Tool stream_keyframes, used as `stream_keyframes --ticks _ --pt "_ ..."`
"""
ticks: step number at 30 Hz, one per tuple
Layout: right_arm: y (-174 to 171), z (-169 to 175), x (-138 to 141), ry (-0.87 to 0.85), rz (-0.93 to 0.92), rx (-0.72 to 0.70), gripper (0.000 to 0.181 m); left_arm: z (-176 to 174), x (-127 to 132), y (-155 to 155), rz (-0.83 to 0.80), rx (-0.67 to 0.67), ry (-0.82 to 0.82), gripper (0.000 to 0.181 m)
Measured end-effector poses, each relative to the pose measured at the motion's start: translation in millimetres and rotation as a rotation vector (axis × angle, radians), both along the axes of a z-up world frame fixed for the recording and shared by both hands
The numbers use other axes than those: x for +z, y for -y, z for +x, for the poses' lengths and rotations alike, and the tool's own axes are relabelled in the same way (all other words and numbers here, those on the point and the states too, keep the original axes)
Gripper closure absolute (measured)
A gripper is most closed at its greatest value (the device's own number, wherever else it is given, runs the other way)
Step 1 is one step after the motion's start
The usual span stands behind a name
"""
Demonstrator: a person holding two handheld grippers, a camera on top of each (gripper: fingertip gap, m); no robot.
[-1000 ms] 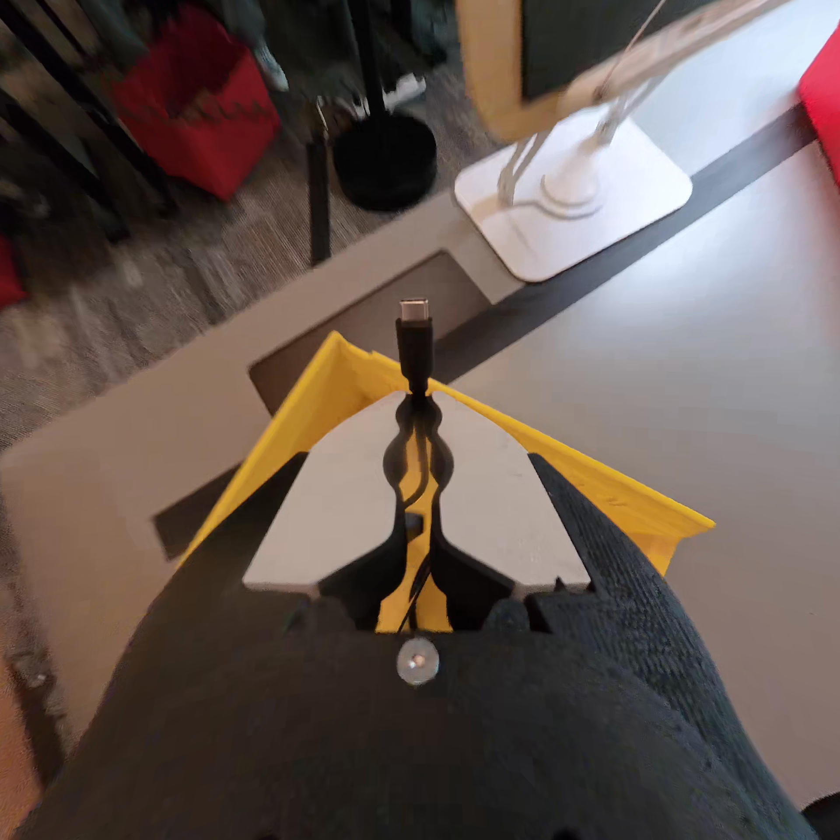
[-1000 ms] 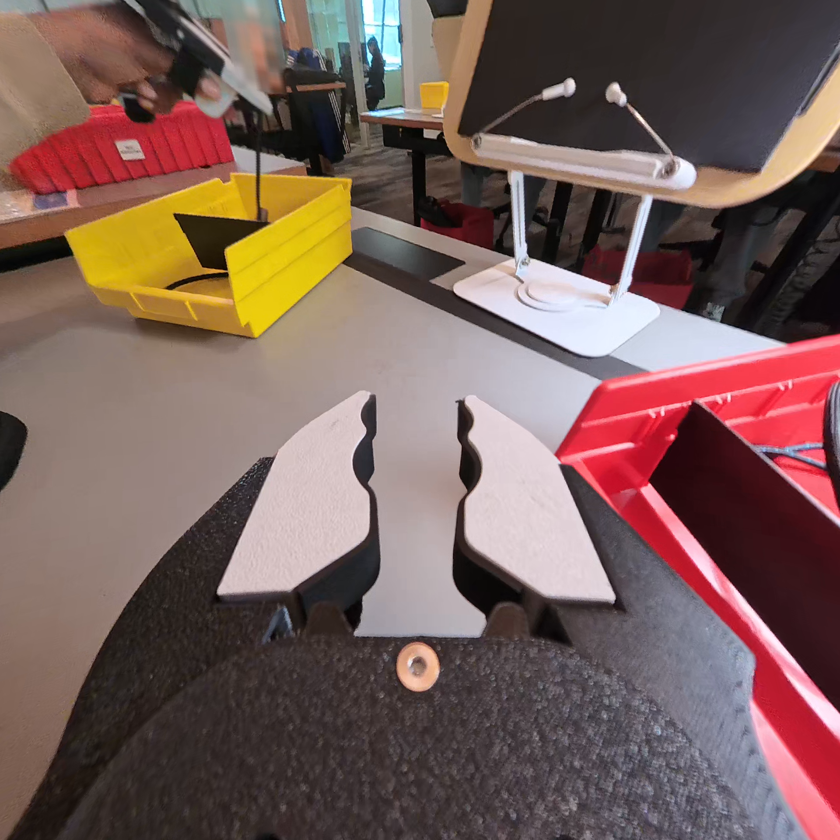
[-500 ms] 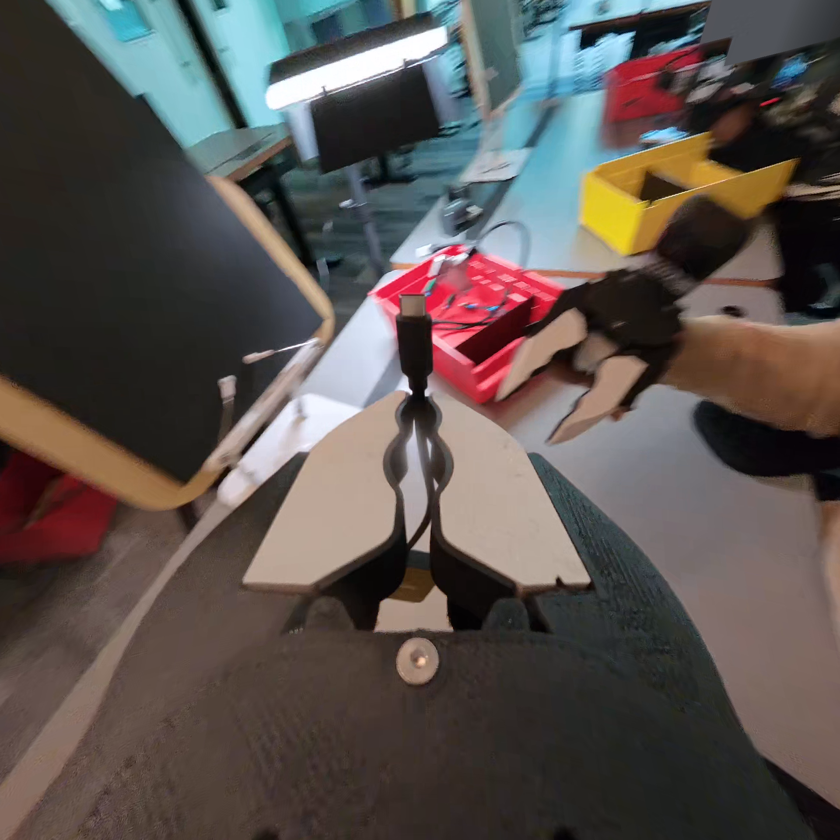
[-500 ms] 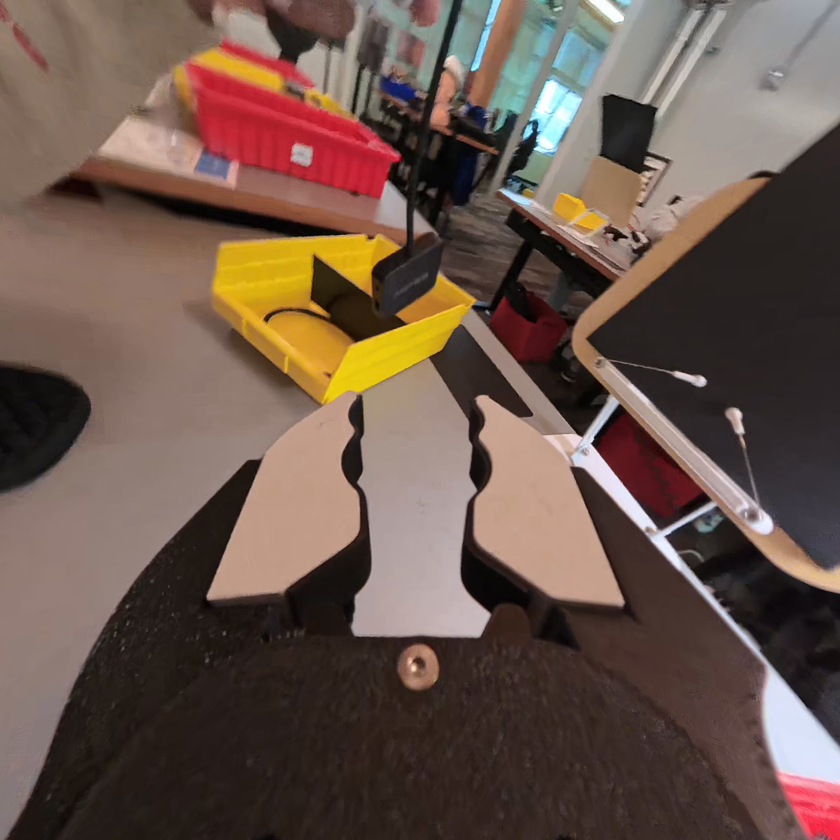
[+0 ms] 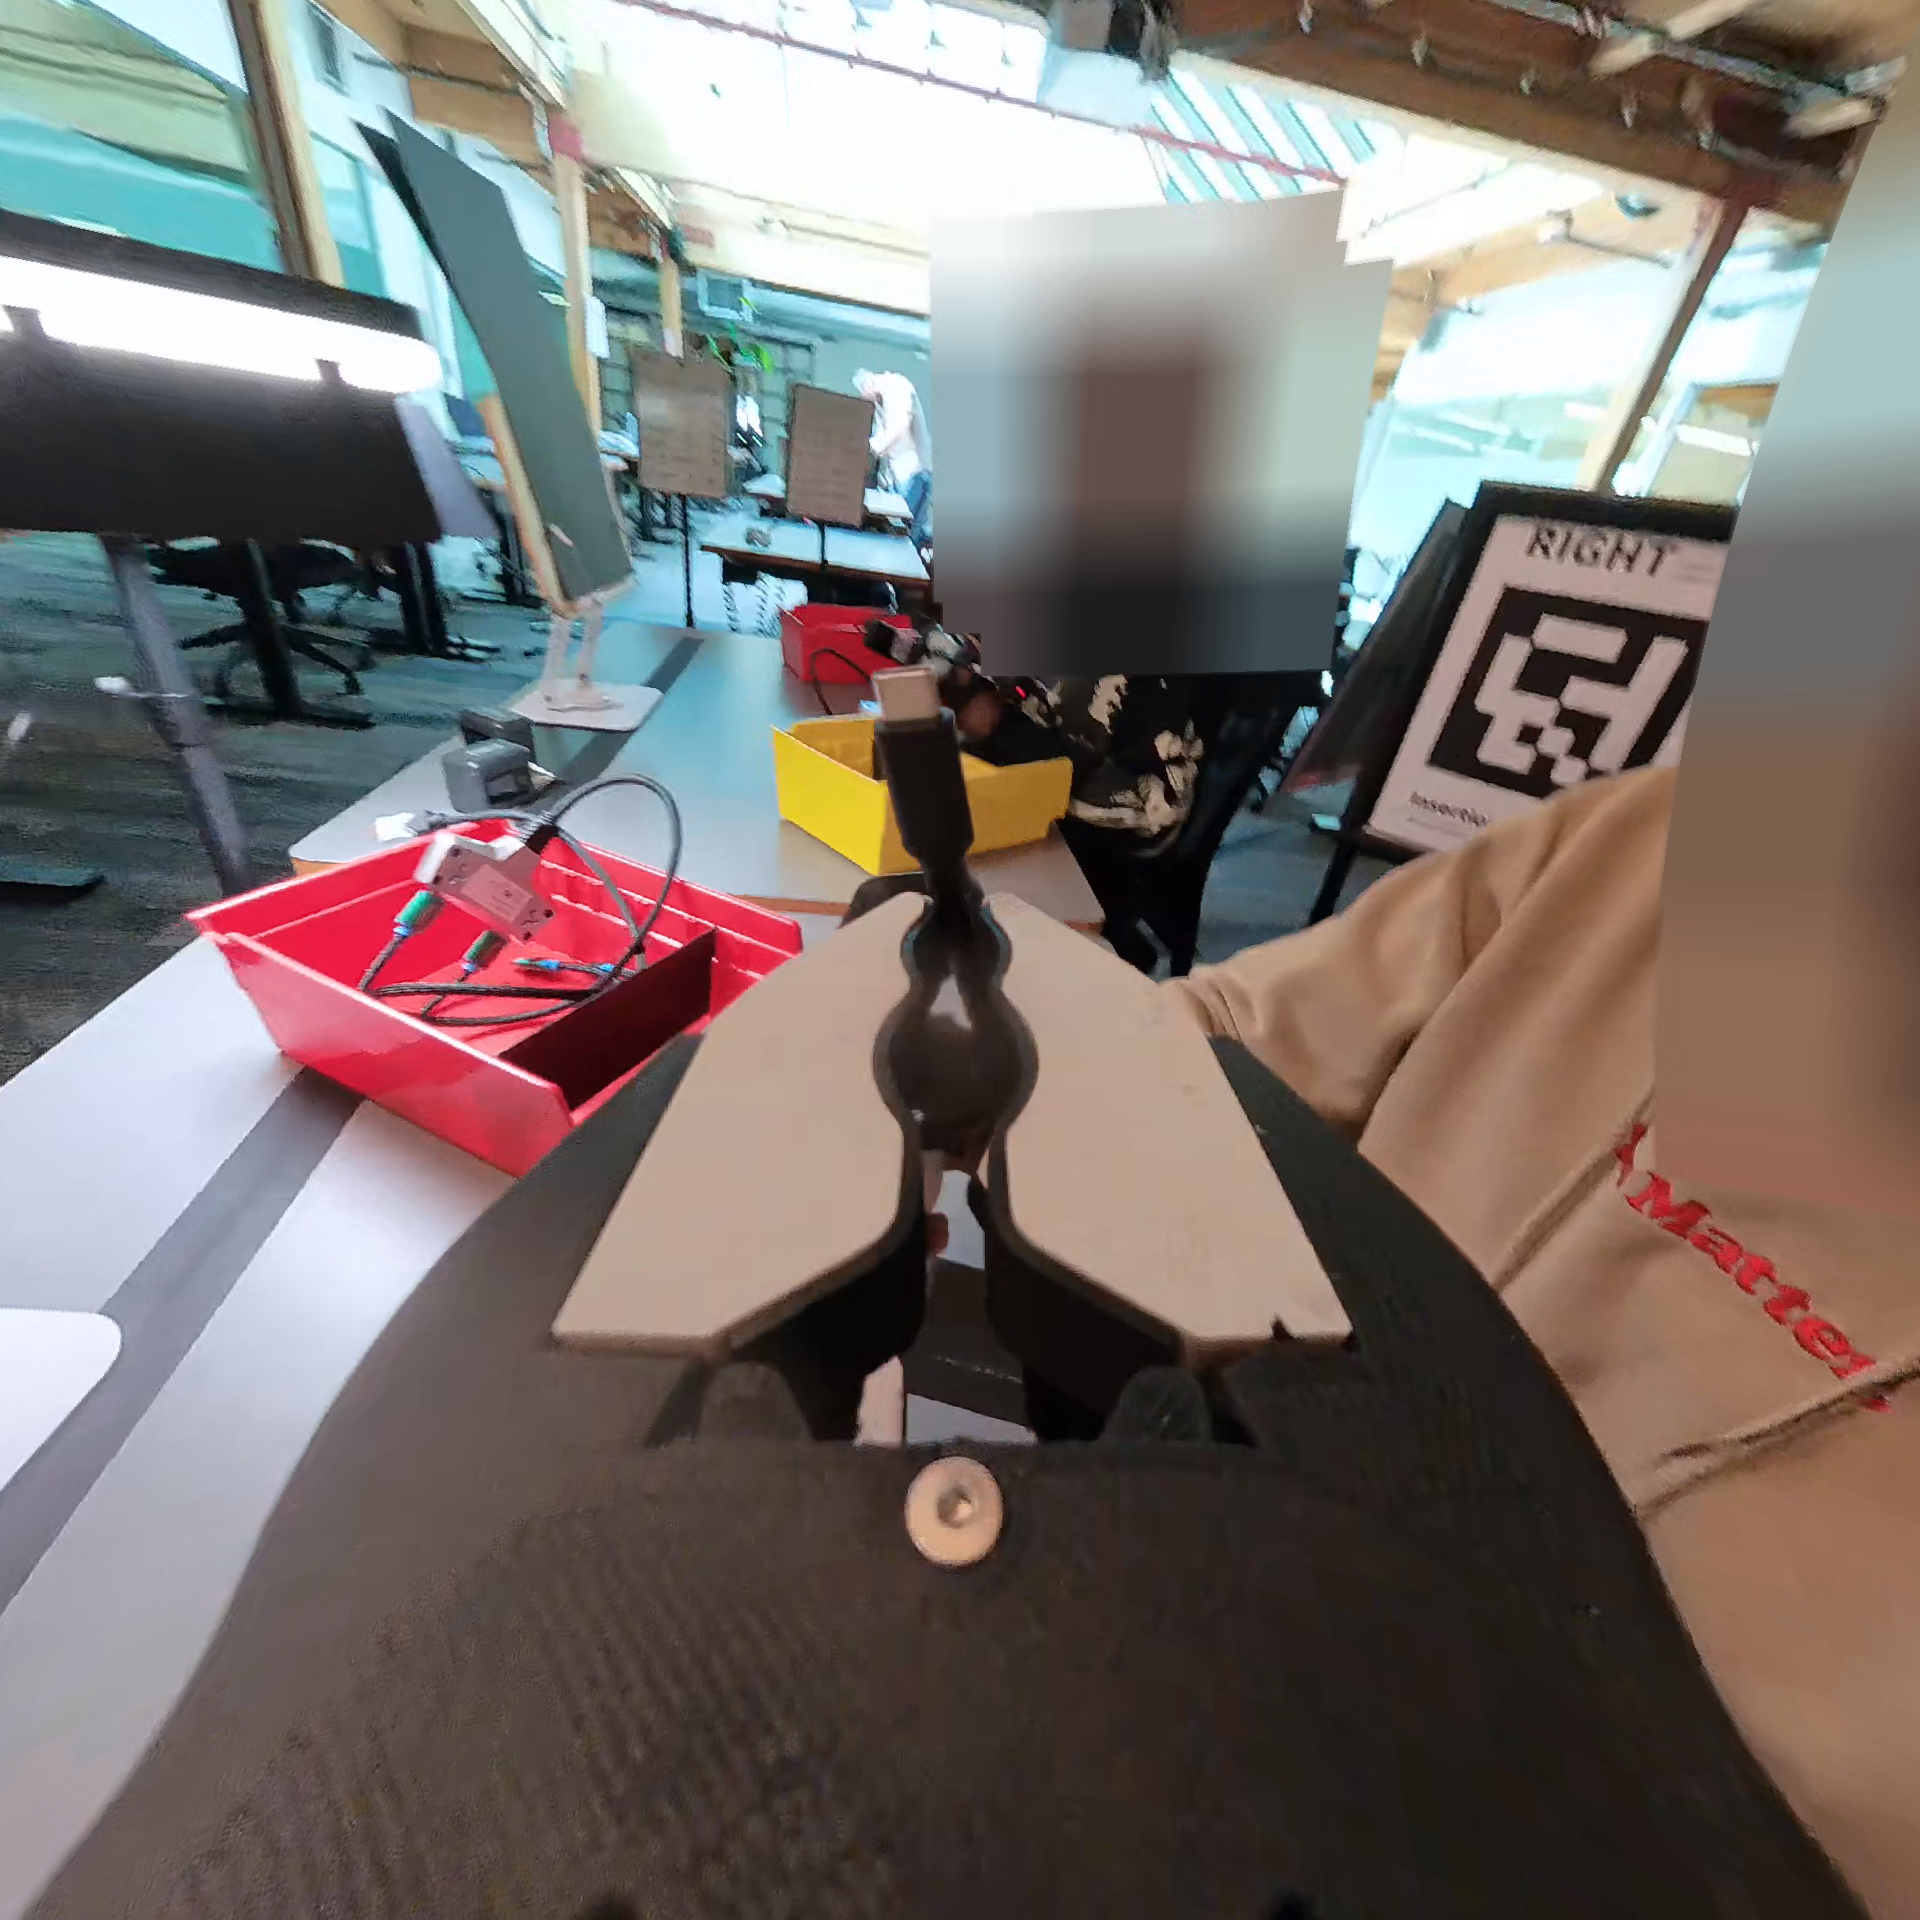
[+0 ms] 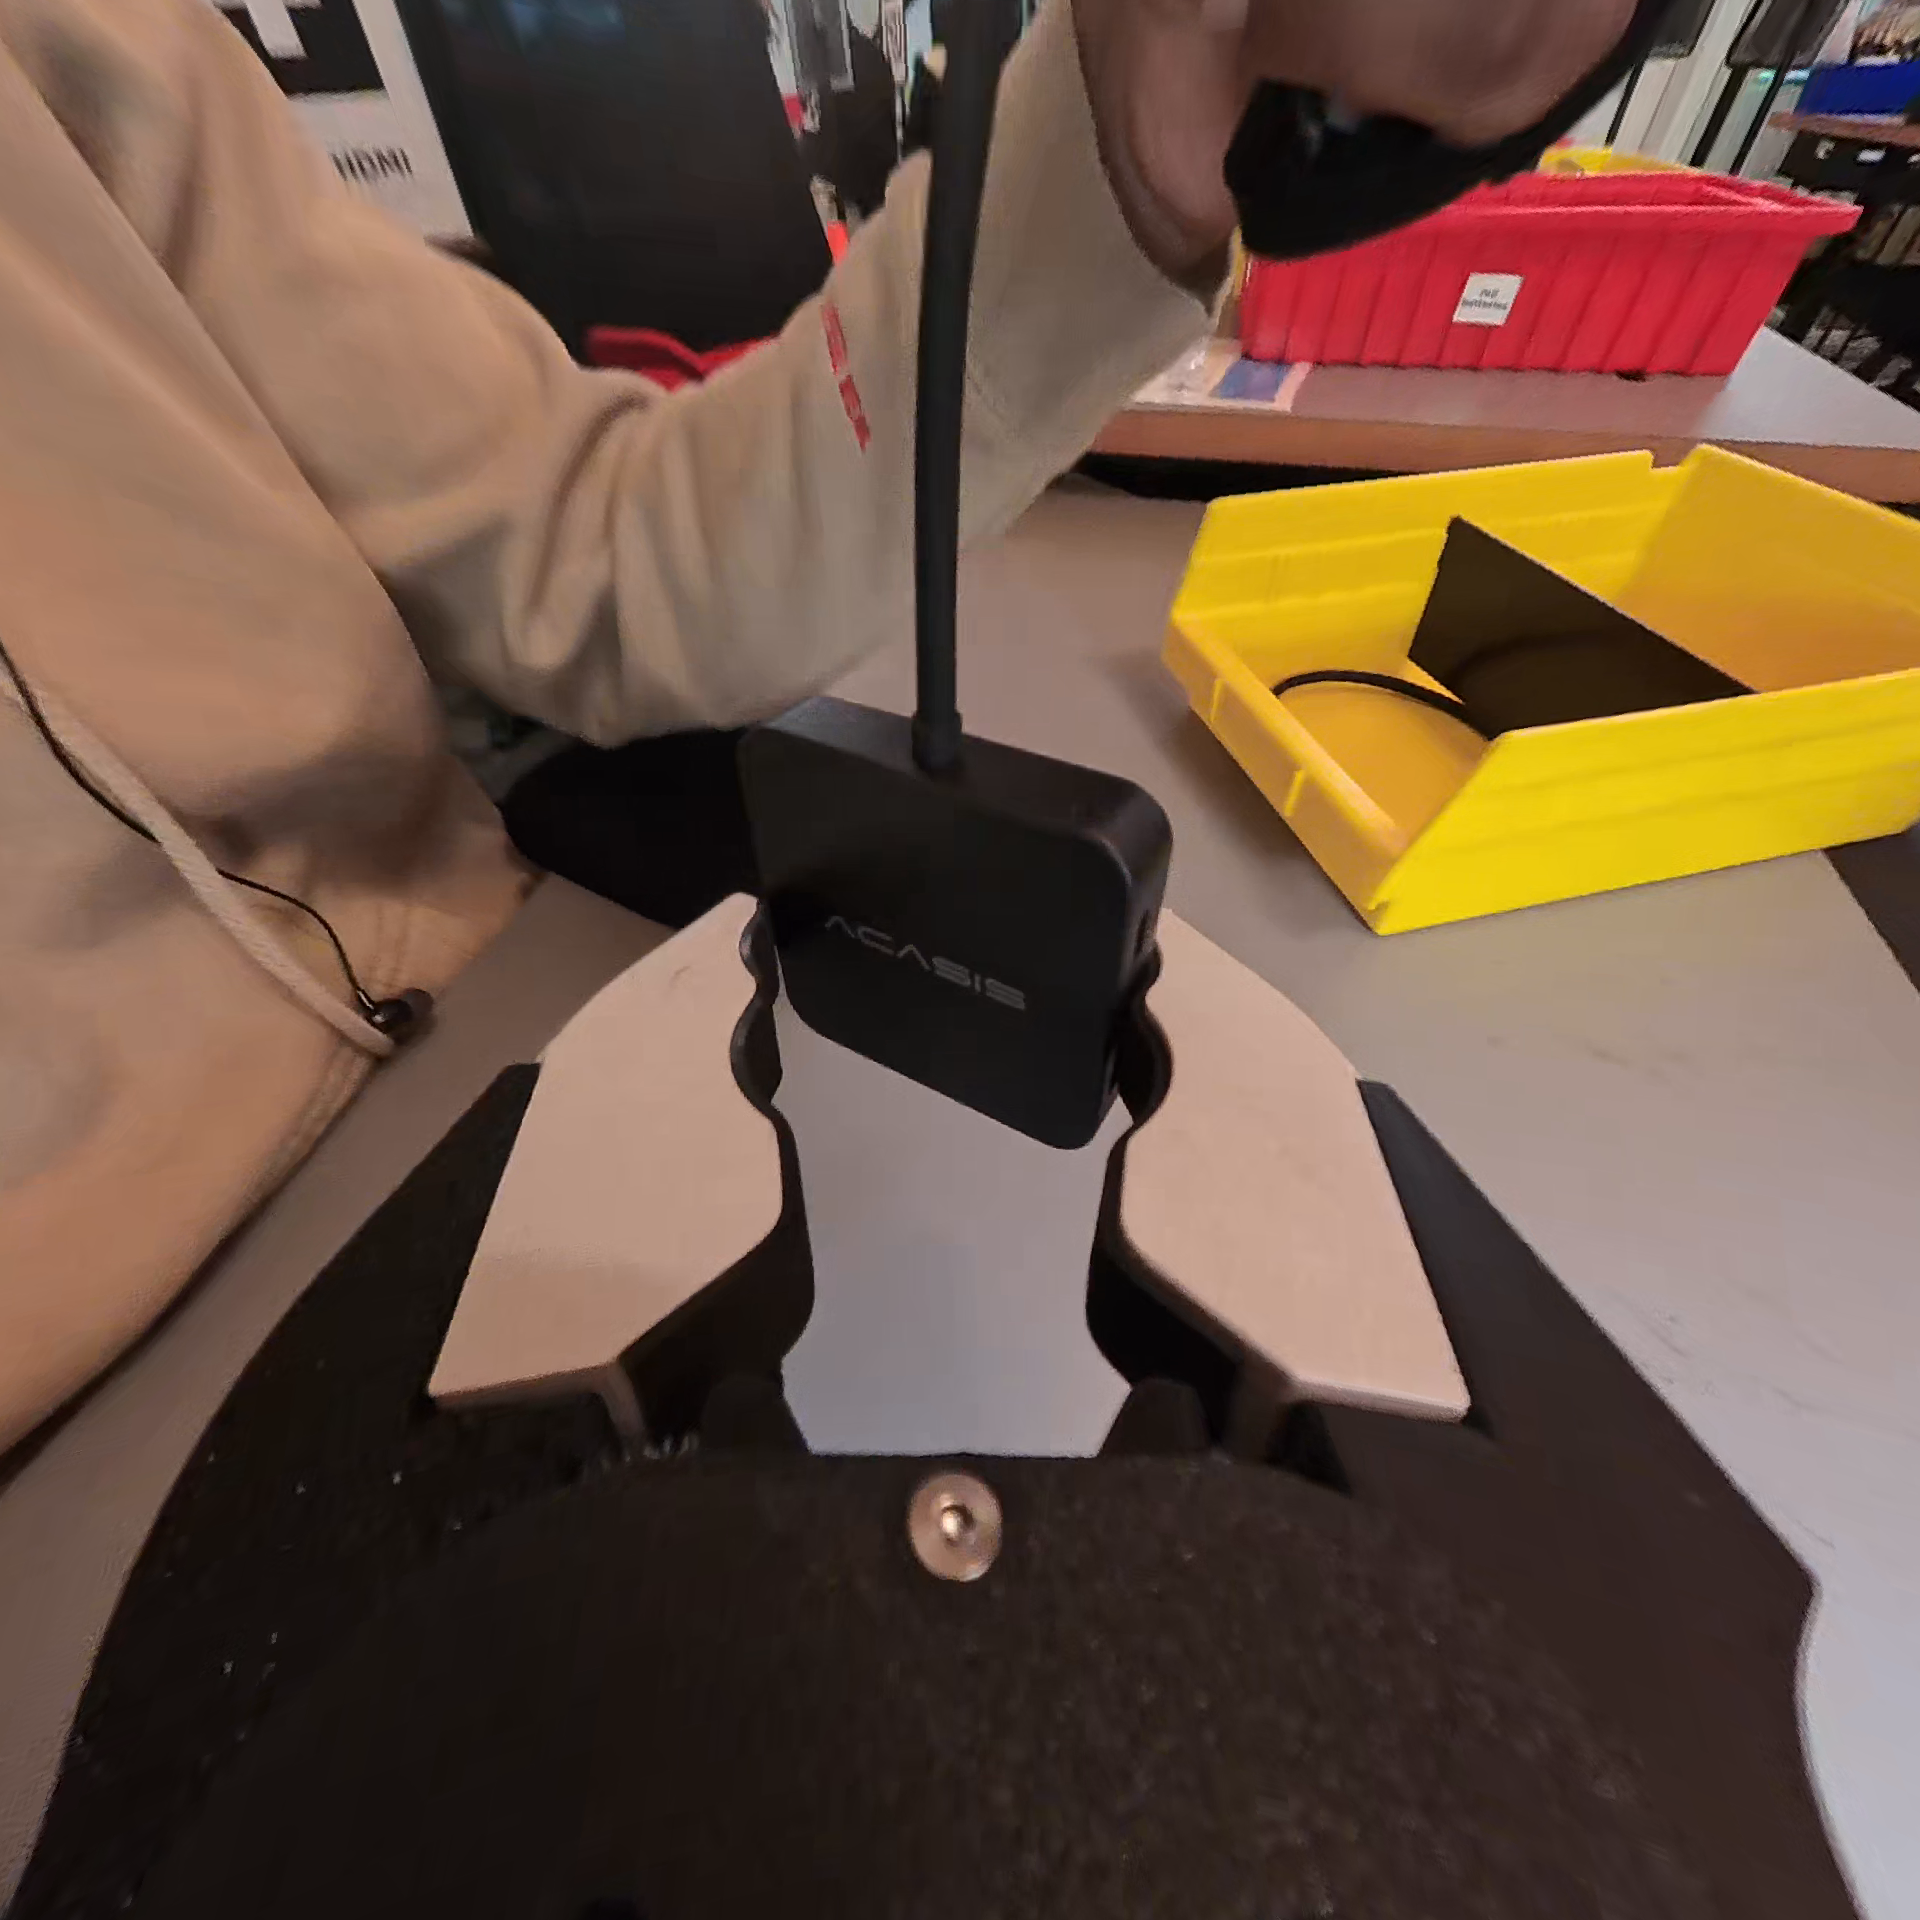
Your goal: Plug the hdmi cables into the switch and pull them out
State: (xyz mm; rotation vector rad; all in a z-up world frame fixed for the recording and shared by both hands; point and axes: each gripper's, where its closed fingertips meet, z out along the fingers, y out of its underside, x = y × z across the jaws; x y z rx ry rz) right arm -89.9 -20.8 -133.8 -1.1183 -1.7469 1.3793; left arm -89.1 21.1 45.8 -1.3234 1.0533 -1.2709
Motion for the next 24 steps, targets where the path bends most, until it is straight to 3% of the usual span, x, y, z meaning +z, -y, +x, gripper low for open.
stream_keyframes --ticks 6,10,12,13,15,19,24 --pt "-2.7 3.0 29.8 -0.098 -0.233 0.025 0.119 -35.5 -0.7 -47.5 -0.083 0.288 0.156 0.167" --pt "-24.7 11.5 48.3 -0.211 -0.343 -0.027 0.123 -50.1 -26.1 -65.1 -0.118 0.426 0.123 0.146" --pt "-41.2 20.9 63.0 -0.317 -0.395 -0.073 0.161 -45.4 -44.4 -67.8 -0.159 0.417 0.059 0.139" --pt "-49.8 24.3 65.2 -0.345 -0.403 -0.104 0.167 -41.5 -51.7 -67.8 -0.180 0.399 0.037 0.139" --pt "-60.7 27.0 56.0 -0.304 -0.391 -0.154 0.168 -34.8 -60.3 -68.5 -0.211 0.370 0.028 0.146" --pt "-73.7 33.8 54.7 -0.312 -0.401 -0.200 0.168 -27.7 -79.9 -74.0 -0.217 0.372 -0.052 0.139" --pt "-89.5 51.0 84.3 -0.482 -0.439 -0.263 0.168 -8.8 -85.6 -51.9 -0.187 0.182 -0.047 0.136"
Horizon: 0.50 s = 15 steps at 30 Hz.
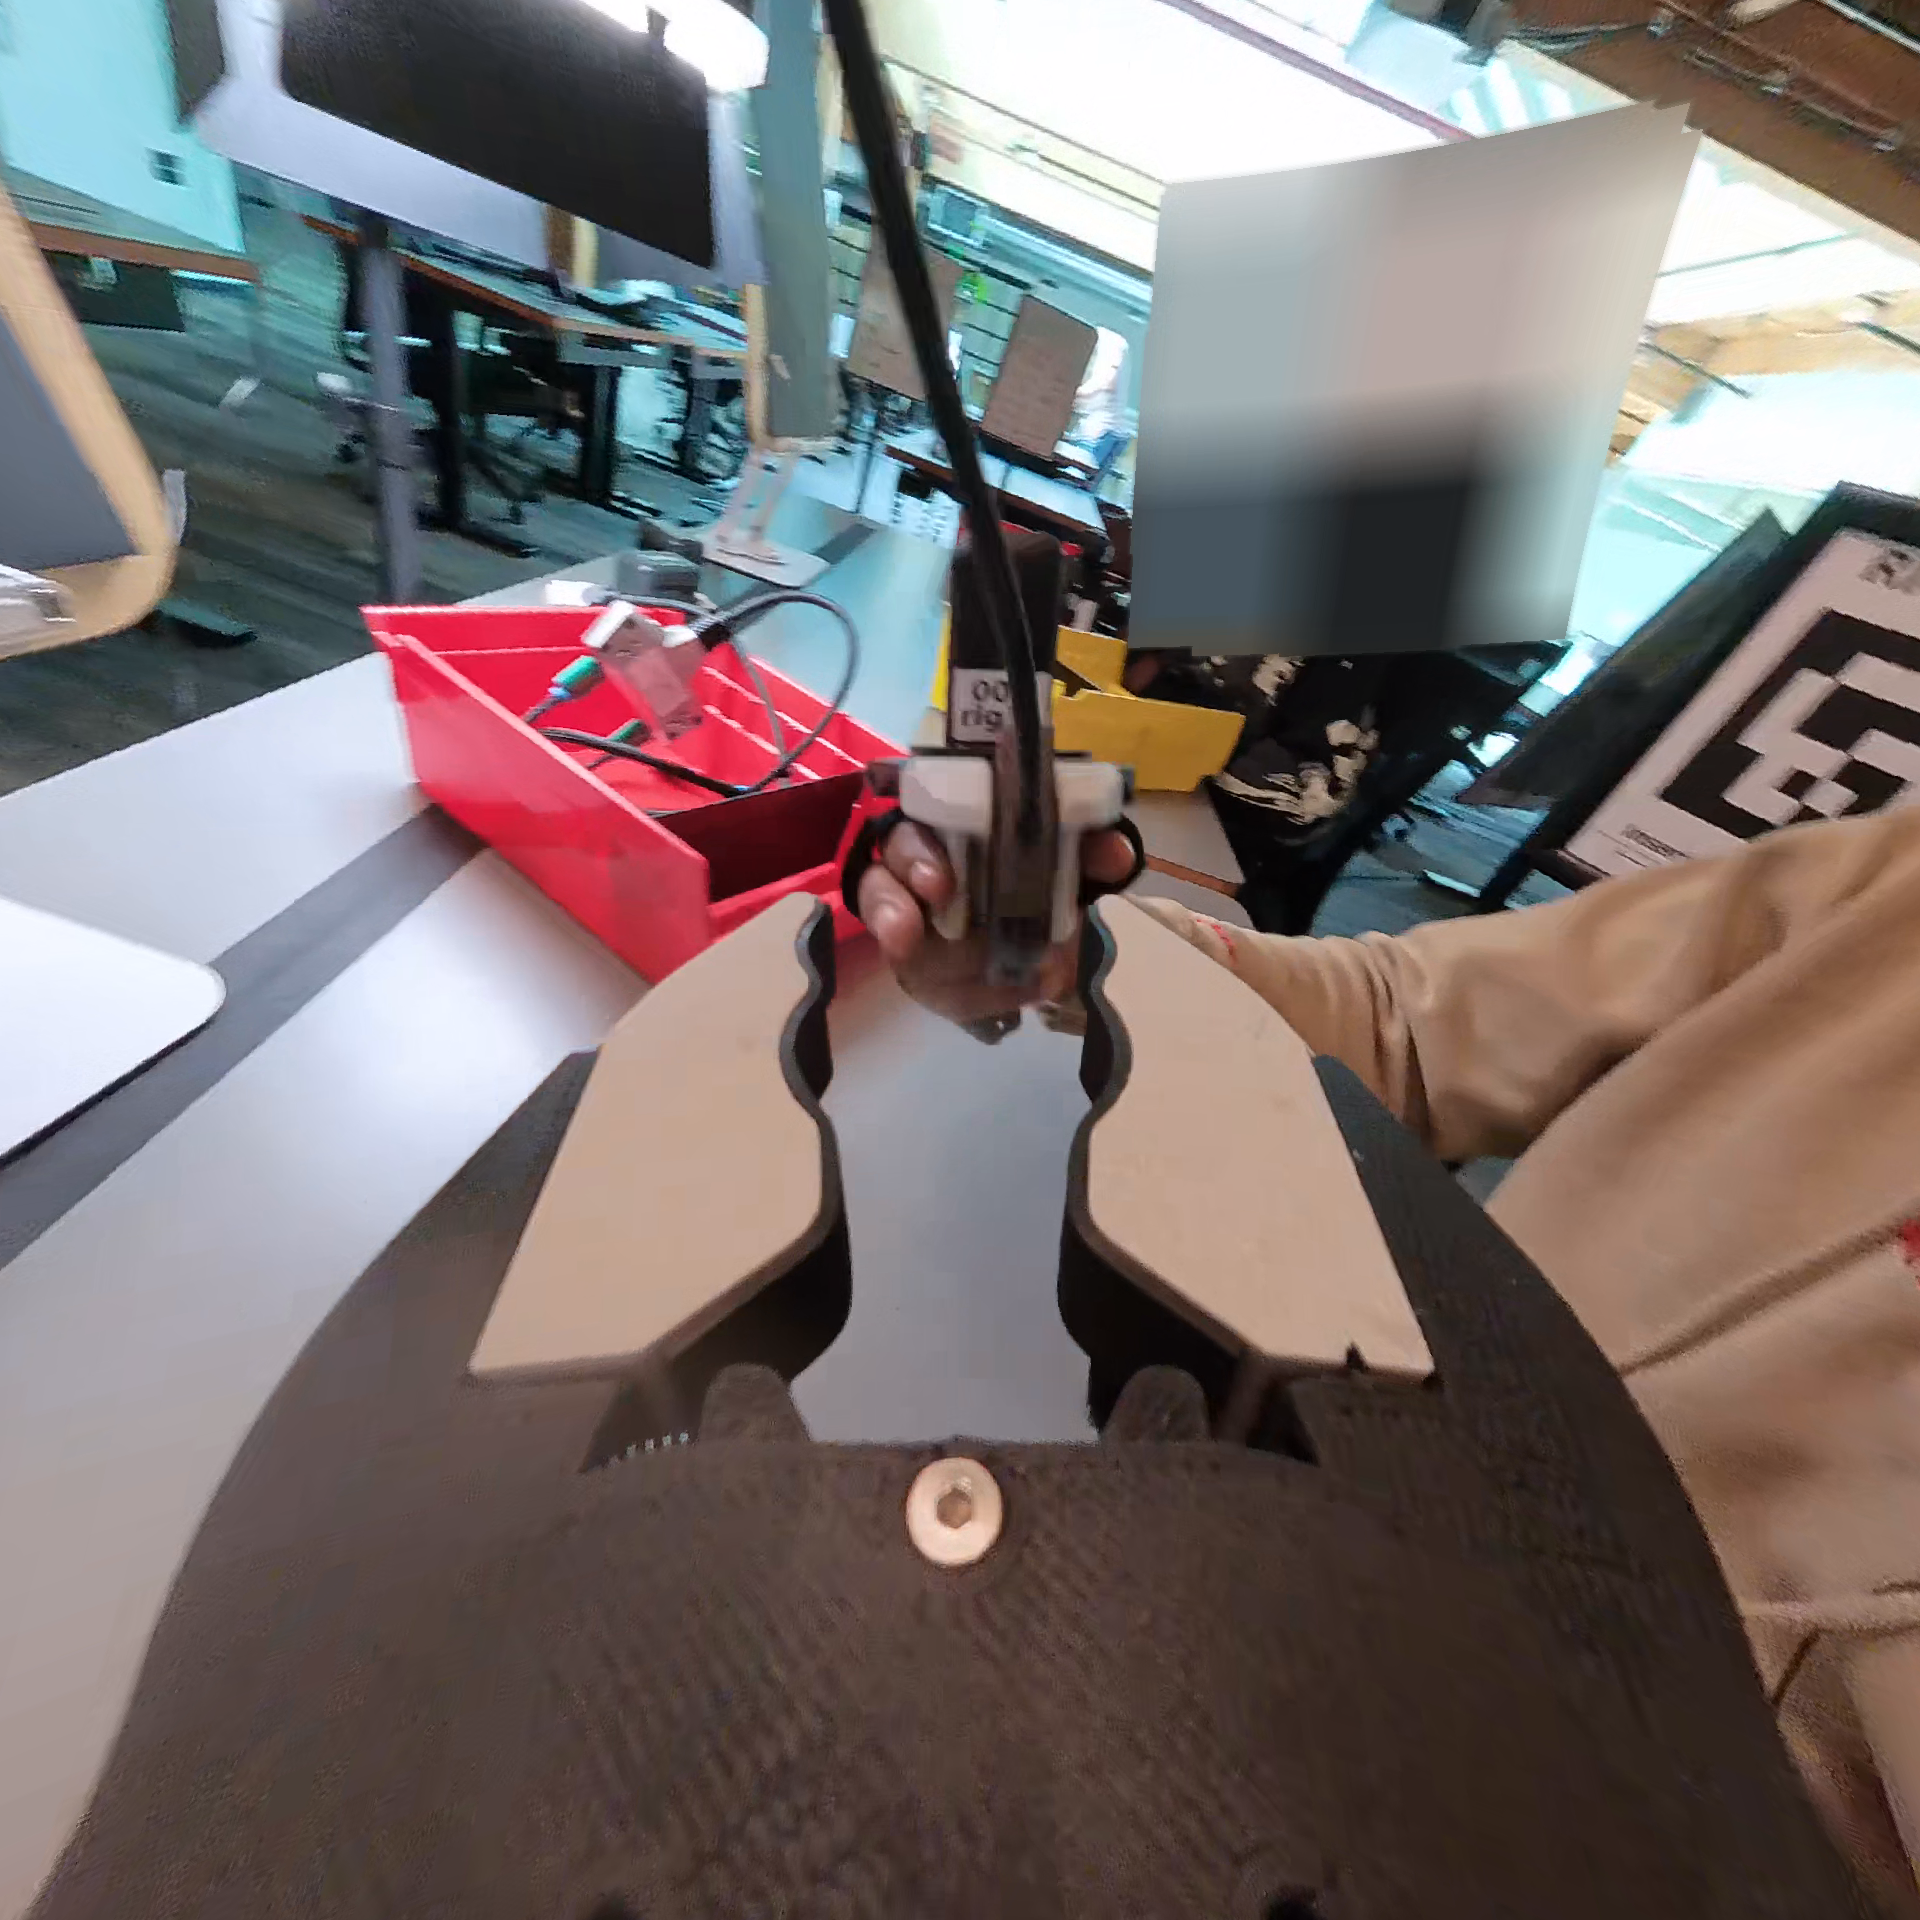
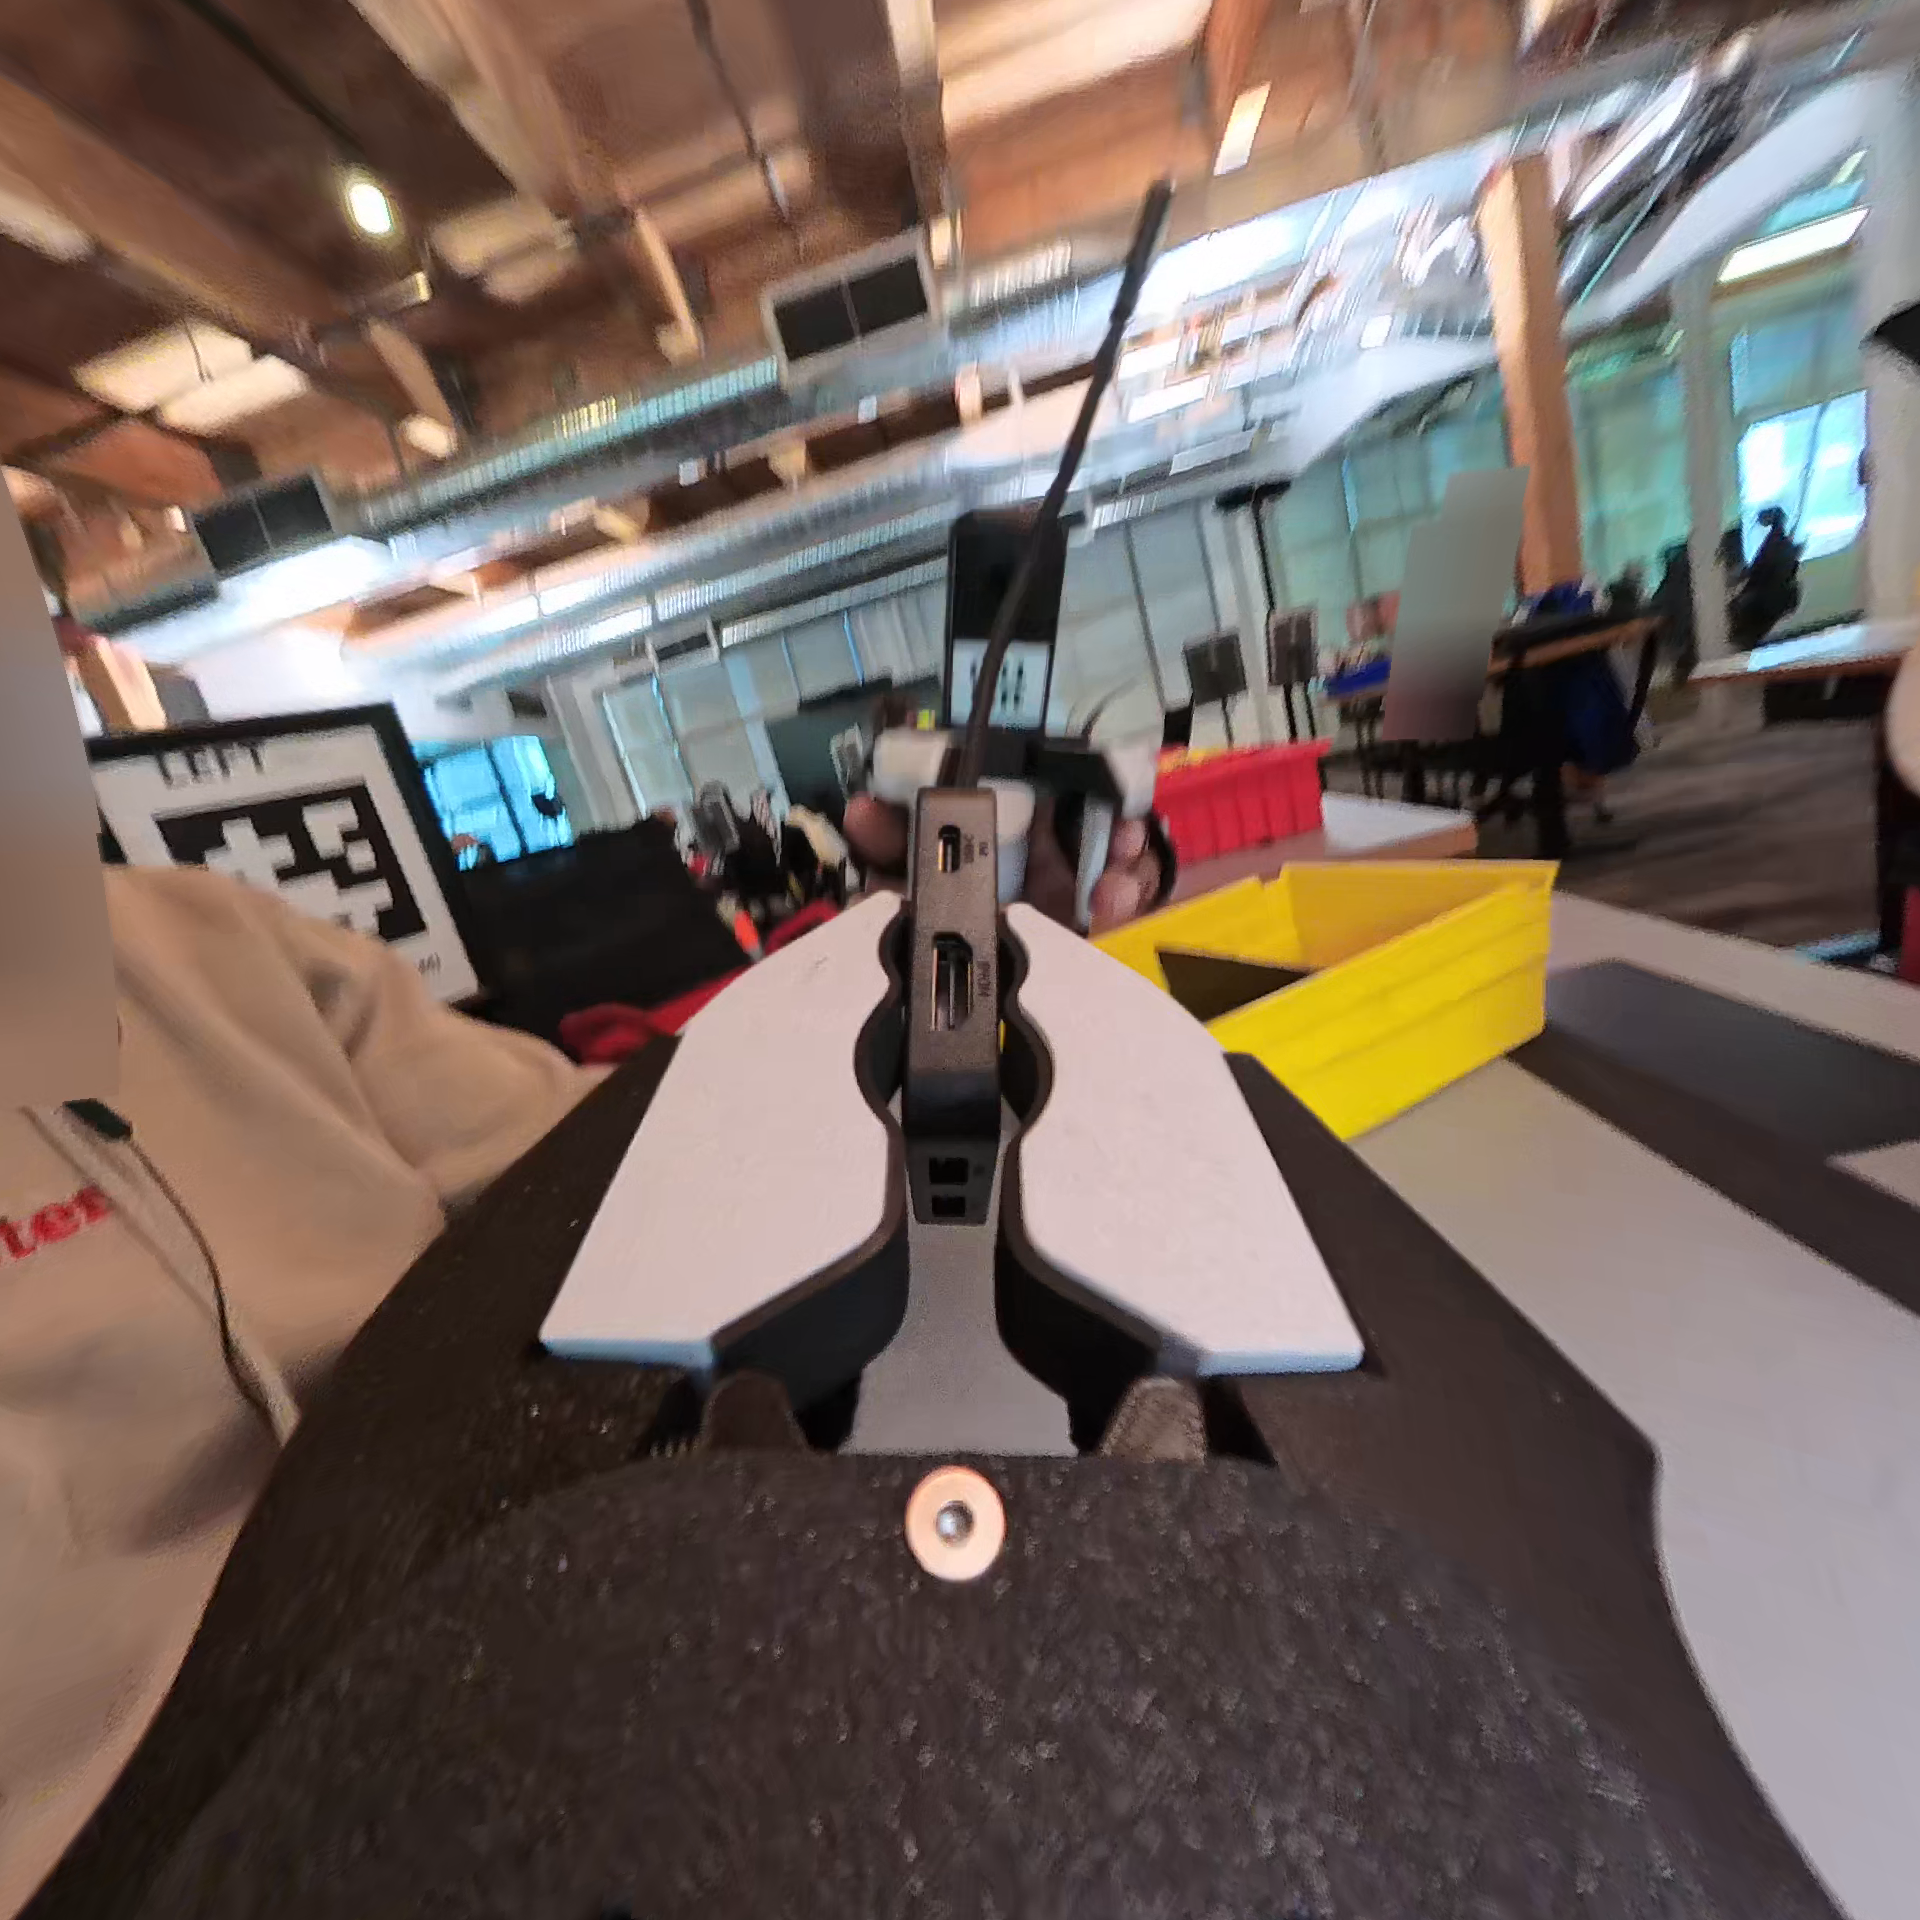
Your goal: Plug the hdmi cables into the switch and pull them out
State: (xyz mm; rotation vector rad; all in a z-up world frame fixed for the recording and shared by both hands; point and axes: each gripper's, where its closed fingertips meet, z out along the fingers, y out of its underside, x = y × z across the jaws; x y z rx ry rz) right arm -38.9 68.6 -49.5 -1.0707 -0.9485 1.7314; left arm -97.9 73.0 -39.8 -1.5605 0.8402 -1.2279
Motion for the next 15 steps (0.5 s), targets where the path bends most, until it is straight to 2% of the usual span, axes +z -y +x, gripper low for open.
stream_keyframes --ticks 4,7,9,12,15 --pt "-1.8 10.0 26.6 -0.124 0.022 -0.089 0.168 37.5 -15.4 11.7 0.055 -0.093 -0.057 0.135" --pt "7.9 -1.2 22.7 0.006 0.227 -0.198 0.168 57.0 -17.3 16.2 0.134 -0.107 -0.066 0.145" --pt "18.5 -8.3 20.3 0.089 0.372 -0.242 0.168 59.2 -18.0 19.8 0.202 -0.117 -0.078 0.163" --pt "32.5 -12.8 27.0 0.130 0.506 -0.283 0.168 56.5 -11.0 30.2 0.335 -0.147 -0.056 0.163" --pt "41.3 -14.8 34.1 0.144 0.587 -0.324 0.166 55.5 -2.0 41.0 0.398 -0.189 0.017 0.165"
